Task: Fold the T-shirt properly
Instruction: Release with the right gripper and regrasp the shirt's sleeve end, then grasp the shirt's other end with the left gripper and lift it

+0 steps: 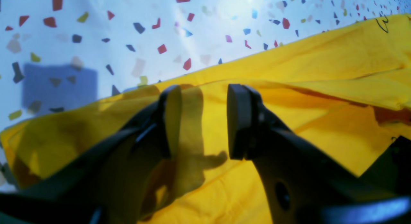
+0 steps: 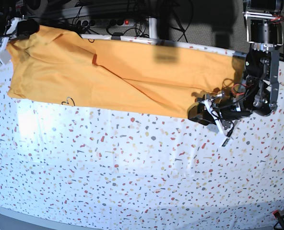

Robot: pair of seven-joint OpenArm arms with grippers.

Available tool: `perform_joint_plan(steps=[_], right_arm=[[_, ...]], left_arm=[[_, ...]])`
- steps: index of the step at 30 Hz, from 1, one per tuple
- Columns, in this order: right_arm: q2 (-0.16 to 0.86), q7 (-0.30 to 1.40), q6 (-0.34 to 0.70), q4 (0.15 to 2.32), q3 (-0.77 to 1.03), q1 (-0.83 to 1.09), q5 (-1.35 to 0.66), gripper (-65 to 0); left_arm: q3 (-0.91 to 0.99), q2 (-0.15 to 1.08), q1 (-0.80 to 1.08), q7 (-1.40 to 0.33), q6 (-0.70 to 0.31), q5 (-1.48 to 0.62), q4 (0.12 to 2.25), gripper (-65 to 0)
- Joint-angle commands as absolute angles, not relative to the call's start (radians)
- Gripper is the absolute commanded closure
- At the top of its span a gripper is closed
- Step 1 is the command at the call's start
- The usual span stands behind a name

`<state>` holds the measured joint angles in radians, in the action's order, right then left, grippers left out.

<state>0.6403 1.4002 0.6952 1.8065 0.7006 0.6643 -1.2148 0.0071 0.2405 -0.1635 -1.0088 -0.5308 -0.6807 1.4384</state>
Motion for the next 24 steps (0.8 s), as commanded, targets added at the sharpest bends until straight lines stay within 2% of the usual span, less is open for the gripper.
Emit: perform_joint_plan(steps=[1, 9, 17, 20, 24], right_arm=[[0.659, 1.396, 0.698, 1.818, 0.712, 0.666, -1.203, 0.0], [0.659, 1.396, 0.698, 1.818, 0.712, 0.666, -1.027, 0.0], [0.659, 1.396, 0.698, 1.818, 0.712, 0.666, -1.021, 0.0], [0.659, 1.396, 0.698, 1.818, 0.712, 0.665, -1.021, 0.0], [0.659, 1.396, 0.698, 1.818, 0.712, 0.666, -1.021, 0.0]], left_arm=[[0.012, 0.250, -0.186, -0.994, -0.535, -0.699, 1.457, -23.2], [0.012, 0.250, -0.186, -0.993, -0.535, -0.699, 1.457, -23.2], [0.012, 0.252, -0.216, -0.995, -0.534, -0.694, 1.460, -23.2], [0.012, 0.253, -0.253, -1.077, -0.473, -0.632, 1.478, -23.2], [0.012, 0.253, -0.245, -1.124, -0.471, -0.503, 1.490, -23.2]])
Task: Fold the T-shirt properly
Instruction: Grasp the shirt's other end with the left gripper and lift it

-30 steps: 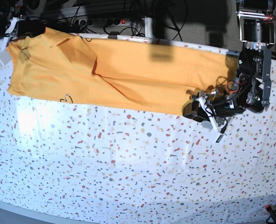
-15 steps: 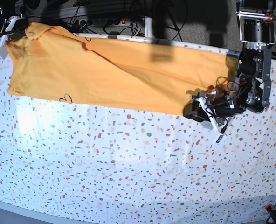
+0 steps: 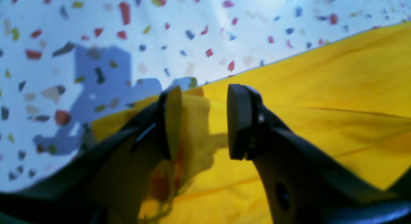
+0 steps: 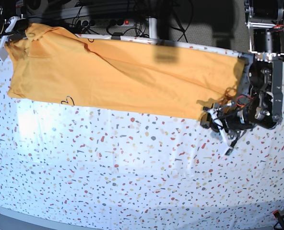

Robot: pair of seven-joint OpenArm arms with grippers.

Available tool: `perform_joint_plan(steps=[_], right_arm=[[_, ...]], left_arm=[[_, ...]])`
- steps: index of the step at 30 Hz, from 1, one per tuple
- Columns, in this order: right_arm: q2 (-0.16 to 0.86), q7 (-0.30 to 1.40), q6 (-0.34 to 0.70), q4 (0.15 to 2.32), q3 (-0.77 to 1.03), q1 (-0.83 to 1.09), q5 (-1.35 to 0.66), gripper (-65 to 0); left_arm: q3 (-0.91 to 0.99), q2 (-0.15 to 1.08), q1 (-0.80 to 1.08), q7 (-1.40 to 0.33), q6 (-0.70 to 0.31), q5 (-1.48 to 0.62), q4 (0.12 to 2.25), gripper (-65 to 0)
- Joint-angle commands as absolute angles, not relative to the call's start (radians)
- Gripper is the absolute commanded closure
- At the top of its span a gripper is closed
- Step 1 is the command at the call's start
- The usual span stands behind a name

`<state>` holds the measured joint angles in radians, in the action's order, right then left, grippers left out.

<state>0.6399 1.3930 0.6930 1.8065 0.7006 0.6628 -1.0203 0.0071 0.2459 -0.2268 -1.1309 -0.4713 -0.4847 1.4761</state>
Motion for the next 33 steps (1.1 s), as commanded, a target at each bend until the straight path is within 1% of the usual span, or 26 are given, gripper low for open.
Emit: perform_joint_plan(steps=[1, 8, 18, 26, 27, 28, 29, 30, 31, 33], right_arm=[[0.657, 1.396, 0.698, 1.818, 0.712, 0.665, -1.021, 0.0], [0.657, 1.396, 0.698, 1.818, 0.712, 0.665, -1.025, 0.0], [0.657, 1.396, 0.698, 1.818, 0.712, 0.665, -1.025, 0.0], [0.657, 1.396, 0.698, 1.818, 0.712, 0.665, -1.032, 0.0], [0.657, 1.396, 0.698, 1.818, 0.712, 0.665, -1.032, 0.0], [0.657, 1.396, 0.698, 1.818, 0.712, 0.665, -1.032, 0.0], [0.657, 1.396, 0.698, 1.818, 0.712, 0.665, -1.032, 0.0], [0.657, 1.396, 0.698, 1.818, 0.712, 0.665, -1.032, 0.0], [0.657, 1.396, 0.698, 1.818, 0.712, 0.665, -1.032, 0.0], [0.657, 1.396, 0.698, 1.818, 0.712, 0.665, -1.032, 0.0]], left_arm=[[0.012, 0.252, -0.238, -1.114, -0.471, -0.488, 1.490, -23.2], [0.012, 0.252, -0.230, -1.000, -0.471, -0.336, 1.490, -23.2], [0.012, 0.252, -0.224, -1.041, -0.471, -0.311, 1.485, -23.2], [0.012, 0.252, -0.174, -1.043, -0.471, -0.312, 1.485, -22.9], [0.012, 0.252, -0.175, -1.043, -0.471, -0.312, 1.485, -21.3], [0.012, 0.252, -0.176, -1.042, -0.471, -0.315, 1.485, -17.5], [0.012, 0.252, -0.178, -1.044, -0.471, -0.318, 1.485, -11.0], [0.012, 0.253, -0.178, -1.044, -0.470, -0.319, 1.485, -3.0], [0.012, 0.253, -0.178, -1.044, -0.470, -0.319, 1.486, 0.0], [0.012, 0.253, -0.178, -1.043, -0.468, -0.327, 1.489, 0.0]])
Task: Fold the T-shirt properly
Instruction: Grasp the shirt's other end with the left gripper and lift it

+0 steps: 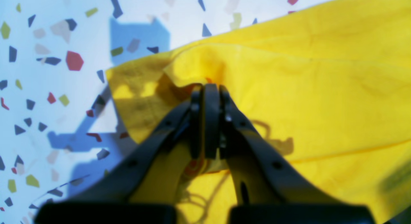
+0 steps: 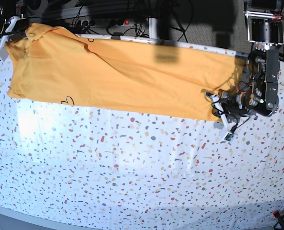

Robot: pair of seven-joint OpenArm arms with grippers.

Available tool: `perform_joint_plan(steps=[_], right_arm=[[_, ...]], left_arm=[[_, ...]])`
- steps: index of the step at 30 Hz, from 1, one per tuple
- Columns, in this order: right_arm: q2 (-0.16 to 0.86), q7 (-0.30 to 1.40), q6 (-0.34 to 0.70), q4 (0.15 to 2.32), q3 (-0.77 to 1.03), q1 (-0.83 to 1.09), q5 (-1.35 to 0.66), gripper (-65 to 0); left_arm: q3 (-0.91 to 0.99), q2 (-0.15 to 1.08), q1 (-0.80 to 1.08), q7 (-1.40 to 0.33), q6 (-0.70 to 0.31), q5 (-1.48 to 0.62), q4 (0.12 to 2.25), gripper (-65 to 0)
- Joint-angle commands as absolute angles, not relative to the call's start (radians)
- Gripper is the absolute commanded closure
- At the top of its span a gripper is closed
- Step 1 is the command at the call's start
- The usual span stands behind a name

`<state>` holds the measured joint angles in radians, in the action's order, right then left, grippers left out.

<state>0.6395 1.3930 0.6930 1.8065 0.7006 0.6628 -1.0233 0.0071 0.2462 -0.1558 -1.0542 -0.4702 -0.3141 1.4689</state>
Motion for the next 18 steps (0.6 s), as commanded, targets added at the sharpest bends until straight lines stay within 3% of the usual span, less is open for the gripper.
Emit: perform_joint_plan(steps=[1, 9, 18], right_arm=[[0.657, 1.396, 0.698, 1.818, 0.712, 0.665, -1.032, 0.0], [0.657, 1.396, 0.698, 1.818, 0.712, 0.665, -1.032, 0.0], [0.657, 1.396, 0.698, 1.818, 0.712, 0.665, -1.031, 0.0]], left_arm=[[0.012, 0.253, -0.178, -1.044, -0.467, -0.339, 1.493, 0.0], [0.012, 0.253, -0.177, -1.134, -0.479, -0.509, 1.633, 0.0], [0.012, 0.343, -0.065, -1.157, -0.525, -0.500, 1.772, 0.0]])
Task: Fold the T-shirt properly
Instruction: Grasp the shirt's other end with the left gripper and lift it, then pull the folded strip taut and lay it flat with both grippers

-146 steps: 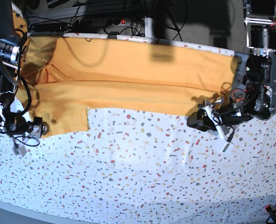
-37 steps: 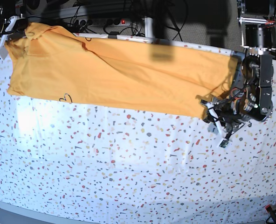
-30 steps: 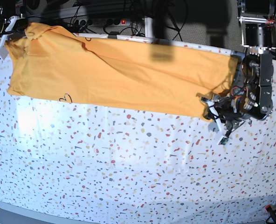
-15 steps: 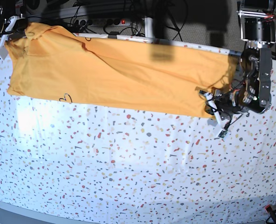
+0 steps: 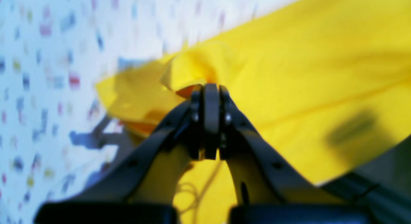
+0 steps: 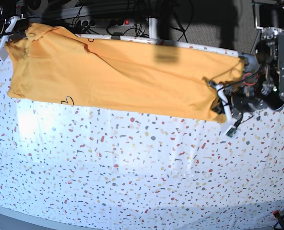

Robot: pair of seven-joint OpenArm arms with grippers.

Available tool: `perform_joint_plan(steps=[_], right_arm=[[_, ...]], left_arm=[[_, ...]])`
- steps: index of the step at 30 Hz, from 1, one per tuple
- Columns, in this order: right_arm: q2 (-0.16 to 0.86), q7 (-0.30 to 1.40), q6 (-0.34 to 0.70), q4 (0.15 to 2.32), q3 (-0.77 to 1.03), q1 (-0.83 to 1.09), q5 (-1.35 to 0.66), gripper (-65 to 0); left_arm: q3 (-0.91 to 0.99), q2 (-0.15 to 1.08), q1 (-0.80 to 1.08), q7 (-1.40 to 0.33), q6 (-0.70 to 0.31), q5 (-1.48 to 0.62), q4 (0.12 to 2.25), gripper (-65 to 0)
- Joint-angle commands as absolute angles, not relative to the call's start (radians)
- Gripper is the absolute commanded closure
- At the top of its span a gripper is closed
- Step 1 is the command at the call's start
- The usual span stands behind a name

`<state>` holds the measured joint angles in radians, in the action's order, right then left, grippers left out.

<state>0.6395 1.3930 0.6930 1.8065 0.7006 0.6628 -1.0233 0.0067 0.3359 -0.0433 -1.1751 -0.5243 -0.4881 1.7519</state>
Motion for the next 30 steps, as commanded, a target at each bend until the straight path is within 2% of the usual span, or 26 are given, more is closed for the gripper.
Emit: perform_joint_plan(steps=[1, 8, 15, 26, 27, 30], right_arm=[[0.657, 1.396, 0.698, 1.818, 0.712, 0.665, -1.031, 0.0], [0.657, 1.396, 0.698, 1.818, 0.712, 0.665, -1.028, 0.0], [0.656, 1.396, 0.698, 1.818, 0.712, 0.665, -1.020, 0.0], [0.657, 1.396, 0.698, 1.818, 0.712, 0.665, -1.024, 0.0], [0.657, 1.396, 0.698, 1.818, 0.712, 0.665, -1.024, 0.0], [0.657, 1.396, 0.698, 1.818, 0.712, 0.665, -1.024, 0.0]], left_arm=[[0.012, 0.364, -0.049, -1.153, -0.525, -0.500, 1.781, 0.0], [0.012, 0.523, 0.041, -1.045, -0.525, -0.516, 1.821, 0.0], [0.012, 0.642, 0.084, -1.034, -0.525, -0.693, 1.824, 0.0], [0.012, 0.668, 0.165, -1.024, -0.528, -0.721, 1.824, 0.0], [0.012, 0.668, 0.174, -1.025, -0.527, -0.703, 1.824, -1.0], [0.012, 0.668, 0.208, -1.024, -0.527, -0.612, 1.824, -12.4]])
